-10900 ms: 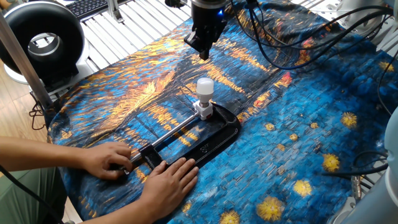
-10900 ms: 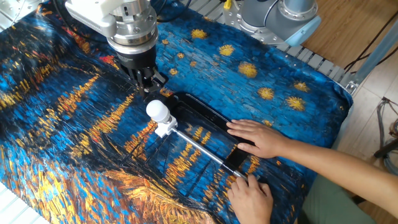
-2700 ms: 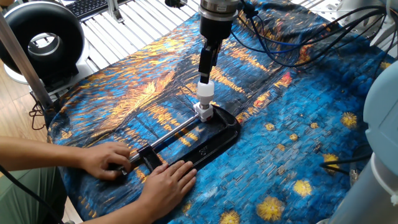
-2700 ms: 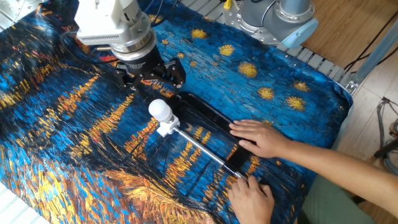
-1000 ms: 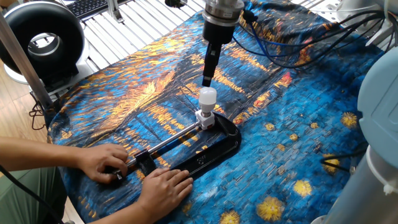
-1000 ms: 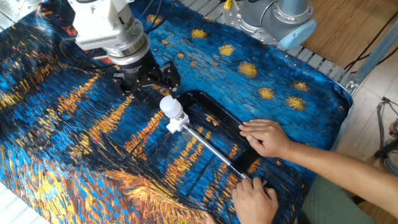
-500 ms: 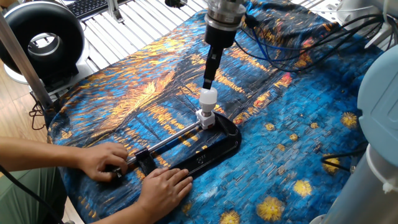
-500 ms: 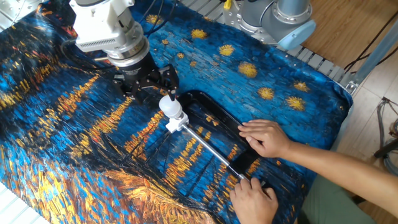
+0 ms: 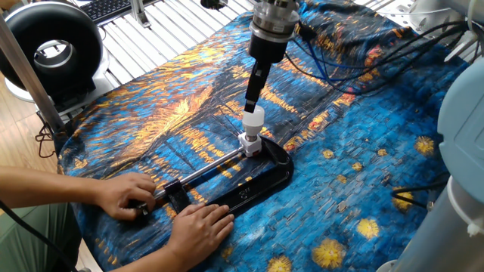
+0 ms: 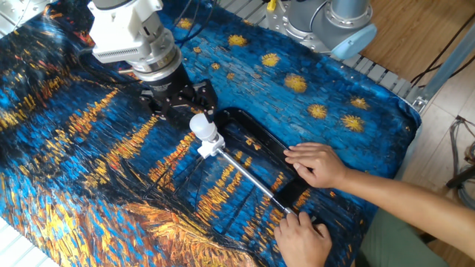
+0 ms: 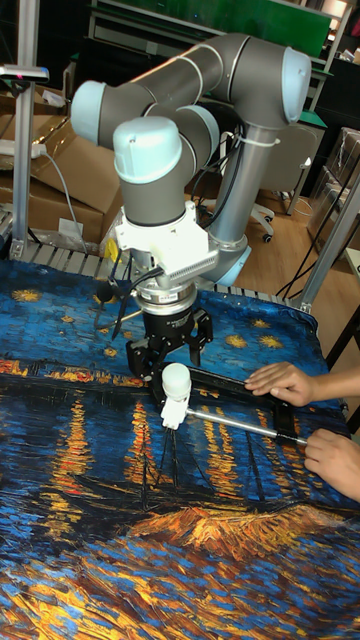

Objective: Install the light bulb by rotating it

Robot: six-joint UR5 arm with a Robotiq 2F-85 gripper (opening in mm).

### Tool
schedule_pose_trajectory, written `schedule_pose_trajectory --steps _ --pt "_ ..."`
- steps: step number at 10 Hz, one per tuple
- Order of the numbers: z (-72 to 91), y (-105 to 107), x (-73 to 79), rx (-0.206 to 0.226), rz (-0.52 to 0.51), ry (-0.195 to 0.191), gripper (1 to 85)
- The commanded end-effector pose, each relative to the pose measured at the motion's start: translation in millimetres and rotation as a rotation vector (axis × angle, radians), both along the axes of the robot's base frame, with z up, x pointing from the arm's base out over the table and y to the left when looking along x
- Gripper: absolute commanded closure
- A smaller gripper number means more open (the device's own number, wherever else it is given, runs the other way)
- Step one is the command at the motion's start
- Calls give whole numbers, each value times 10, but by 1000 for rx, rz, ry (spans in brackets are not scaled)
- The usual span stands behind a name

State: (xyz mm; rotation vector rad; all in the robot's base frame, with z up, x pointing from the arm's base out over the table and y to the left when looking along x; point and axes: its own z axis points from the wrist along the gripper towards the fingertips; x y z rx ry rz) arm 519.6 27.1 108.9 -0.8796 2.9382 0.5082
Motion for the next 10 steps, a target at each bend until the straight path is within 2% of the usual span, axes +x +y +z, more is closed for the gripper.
schedule_pose_trajectory --steps 1,3,10 --pt "-48 74 -25 21 -24 -1 93" --pt "-84 55 -35 8 -36 1 133" --pt "-206 51 -97 0 -43 -11 137"
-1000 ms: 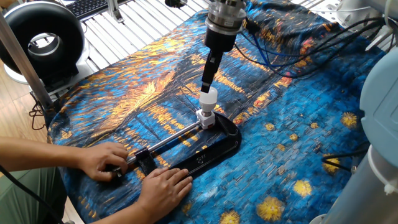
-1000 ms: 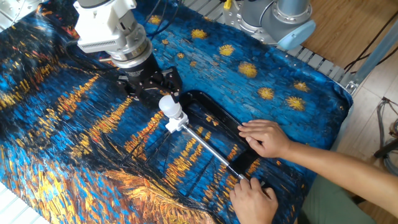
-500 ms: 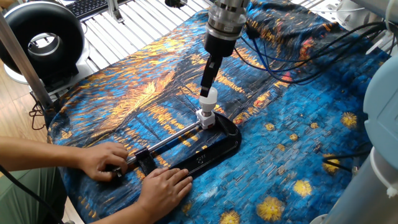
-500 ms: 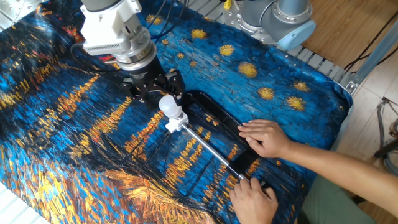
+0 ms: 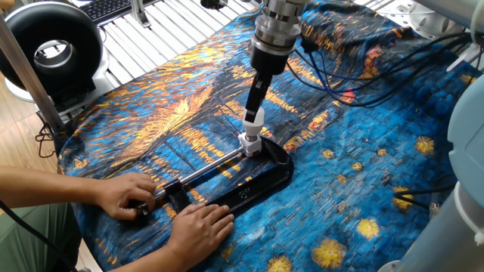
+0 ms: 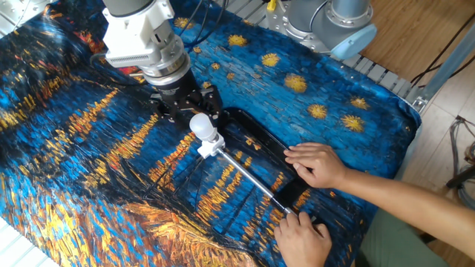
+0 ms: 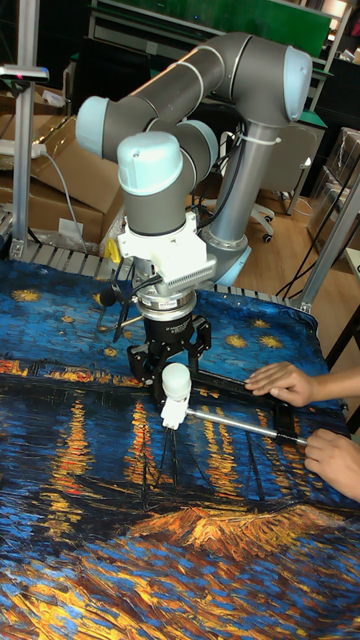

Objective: Install the light bulb by rotating it

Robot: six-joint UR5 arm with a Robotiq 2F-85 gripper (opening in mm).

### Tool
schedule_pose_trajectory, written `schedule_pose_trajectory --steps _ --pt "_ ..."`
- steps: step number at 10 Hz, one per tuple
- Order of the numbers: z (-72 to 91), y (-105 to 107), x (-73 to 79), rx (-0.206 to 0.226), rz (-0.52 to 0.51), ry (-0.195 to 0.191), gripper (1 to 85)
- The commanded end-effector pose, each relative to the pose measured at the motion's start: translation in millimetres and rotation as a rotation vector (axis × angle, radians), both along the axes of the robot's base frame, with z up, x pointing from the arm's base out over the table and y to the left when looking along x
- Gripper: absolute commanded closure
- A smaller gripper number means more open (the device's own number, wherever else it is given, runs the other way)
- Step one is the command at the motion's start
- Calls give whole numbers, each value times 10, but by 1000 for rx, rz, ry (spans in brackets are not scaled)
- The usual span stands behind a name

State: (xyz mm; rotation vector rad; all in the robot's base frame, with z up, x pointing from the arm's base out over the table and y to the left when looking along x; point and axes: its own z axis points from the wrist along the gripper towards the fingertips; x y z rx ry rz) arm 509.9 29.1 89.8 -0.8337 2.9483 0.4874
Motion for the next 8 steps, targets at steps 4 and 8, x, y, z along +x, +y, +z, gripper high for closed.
schedule_pose_trajectory --steps 4,8 --pt "-30 21 -49 4 -23 13 203" --pt "-20 45 -61 13 -44 24 283"
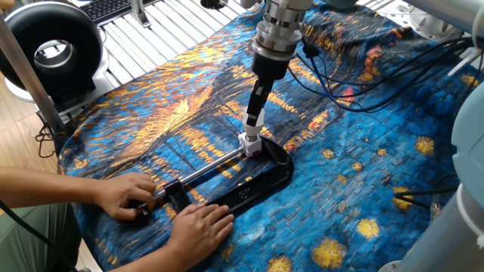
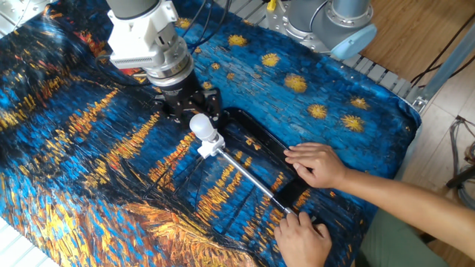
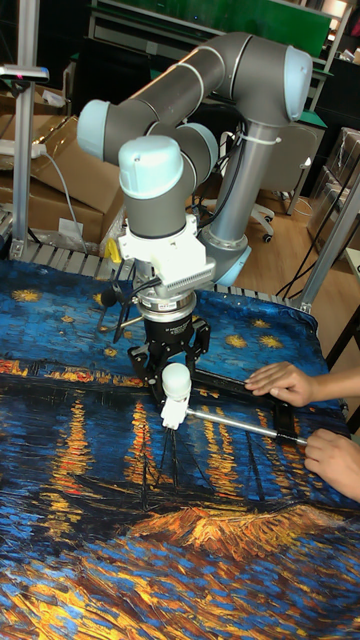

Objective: Install the light bulb by rotating it

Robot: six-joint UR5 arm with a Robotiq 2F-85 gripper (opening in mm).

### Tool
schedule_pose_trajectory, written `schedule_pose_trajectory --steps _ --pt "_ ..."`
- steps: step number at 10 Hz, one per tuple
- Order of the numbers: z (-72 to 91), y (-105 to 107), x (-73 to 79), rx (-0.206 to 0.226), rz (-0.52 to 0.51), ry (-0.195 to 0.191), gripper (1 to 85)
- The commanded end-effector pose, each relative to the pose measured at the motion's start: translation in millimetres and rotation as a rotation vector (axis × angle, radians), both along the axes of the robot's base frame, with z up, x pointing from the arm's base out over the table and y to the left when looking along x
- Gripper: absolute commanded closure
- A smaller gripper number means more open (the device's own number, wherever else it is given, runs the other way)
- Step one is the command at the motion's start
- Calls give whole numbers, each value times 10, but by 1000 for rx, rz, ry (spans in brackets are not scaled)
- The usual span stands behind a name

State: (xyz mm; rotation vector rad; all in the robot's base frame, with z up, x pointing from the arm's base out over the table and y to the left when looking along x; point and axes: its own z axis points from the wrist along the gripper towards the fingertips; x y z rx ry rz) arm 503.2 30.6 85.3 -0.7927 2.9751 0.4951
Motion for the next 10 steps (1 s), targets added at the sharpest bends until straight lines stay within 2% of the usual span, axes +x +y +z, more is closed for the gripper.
schedule_pose_trajectory --steps 1,5,7,9,10 --pt "25 36 22 15 -28 1 323" --pt "26 43 42 14 -49 -1 373" --pt "33 79 71 13 -92 -3 473" --pt "44 154 112 14 -148 -8 627" --pt "46 118 112 3 -158 -6 647"
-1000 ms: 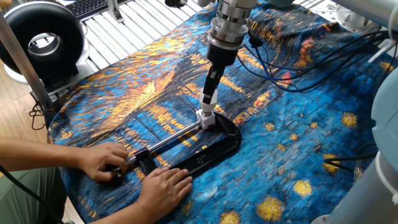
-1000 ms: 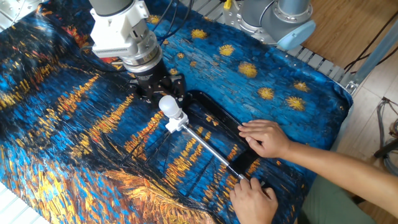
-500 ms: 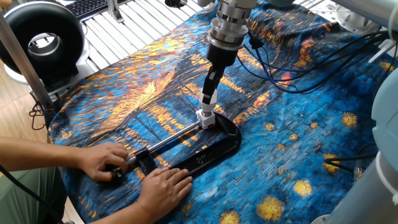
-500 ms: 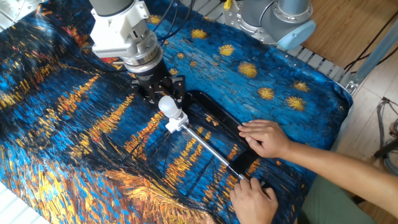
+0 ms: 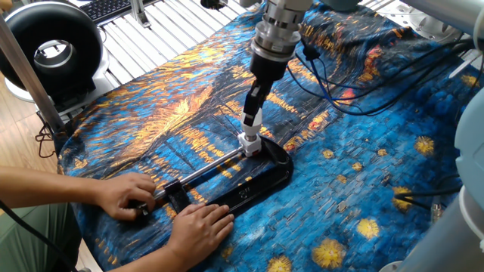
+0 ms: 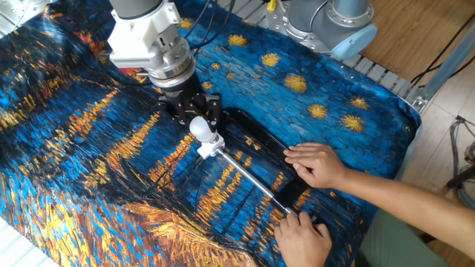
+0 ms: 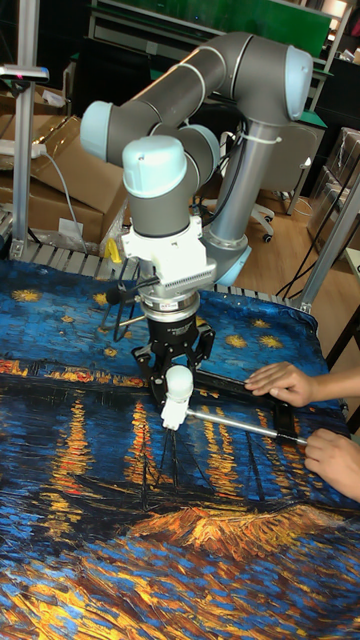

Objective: Install the light bulb by rotating it

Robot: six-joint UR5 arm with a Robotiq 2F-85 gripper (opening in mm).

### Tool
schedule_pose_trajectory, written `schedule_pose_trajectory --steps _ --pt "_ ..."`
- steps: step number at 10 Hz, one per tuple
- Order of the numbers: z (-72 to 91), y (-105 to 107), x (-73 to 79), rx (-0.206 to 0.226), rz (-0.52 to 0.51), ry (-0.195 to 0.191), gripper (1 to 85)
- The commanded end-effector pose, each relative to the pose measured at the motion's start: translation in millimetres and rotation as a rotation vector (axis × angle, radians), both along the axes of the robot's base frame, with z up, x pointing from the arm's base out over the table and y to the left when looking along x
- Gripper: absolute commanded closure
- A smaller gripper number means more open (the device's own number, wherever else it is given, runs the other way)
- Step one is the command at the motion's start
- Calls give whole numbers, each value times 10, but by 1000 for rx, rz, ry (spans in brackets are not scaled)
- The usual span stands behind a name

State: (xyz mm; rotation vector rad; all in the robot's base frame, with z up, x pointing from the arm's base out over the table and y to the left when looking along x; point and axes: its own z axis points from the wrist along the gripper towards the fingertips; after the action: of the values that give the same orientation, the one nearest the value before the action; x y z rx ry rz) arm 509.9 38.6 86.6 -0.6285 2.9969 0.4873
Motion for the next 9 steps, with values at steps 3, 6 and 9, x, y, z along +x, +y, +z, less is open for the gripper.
schedule_pose_trajectory --steps 3,6,9 --pt "69 -26 128 -10 -189 0 847" --pt "103 -32 196 -45 -323 13 847" --pt "93 -45 355 -94 -413 -10 847"
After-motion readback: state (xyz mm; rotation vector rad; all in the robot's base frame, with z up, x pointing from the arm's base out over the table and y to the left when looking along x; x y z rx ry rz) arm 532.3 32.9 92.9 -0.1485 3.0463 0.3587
